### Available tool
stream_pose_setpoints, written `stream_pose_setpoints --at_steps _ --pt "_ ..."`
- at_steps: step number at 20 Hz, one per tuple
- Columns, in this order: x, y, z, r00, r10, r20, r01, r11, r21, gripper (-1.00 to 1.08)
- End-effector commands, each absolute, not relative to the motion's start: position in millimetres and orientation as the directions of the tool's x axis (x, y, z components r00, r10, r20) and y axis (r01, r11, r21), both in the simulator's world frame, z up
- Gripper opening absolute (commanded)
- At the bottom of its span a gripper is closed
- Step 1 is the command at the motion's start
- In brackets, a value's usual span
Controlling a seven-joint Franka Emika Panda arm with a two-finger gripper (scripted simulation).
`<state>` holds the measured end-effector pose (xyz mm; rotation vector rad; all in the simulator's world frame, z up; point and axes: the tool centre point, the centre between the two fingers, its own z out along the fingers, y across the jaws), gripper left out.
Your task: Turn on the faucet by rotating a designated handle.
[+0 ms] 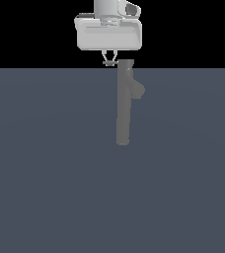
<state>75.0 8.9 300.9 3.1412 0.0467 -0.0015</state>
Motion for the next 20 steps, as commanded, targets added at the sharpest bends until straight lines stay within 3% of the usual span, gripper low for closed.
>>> stream_pose_setpoints --at_steps 1,20 --pt "75.5 8.9 300.9 1.0 0.03 0.0 0.03 -1.0 0.0 -1.0" --pt "37.0 16.9 300.8 1.0 0.03 0.009 0.03 -1.0 0.001 -1.0"
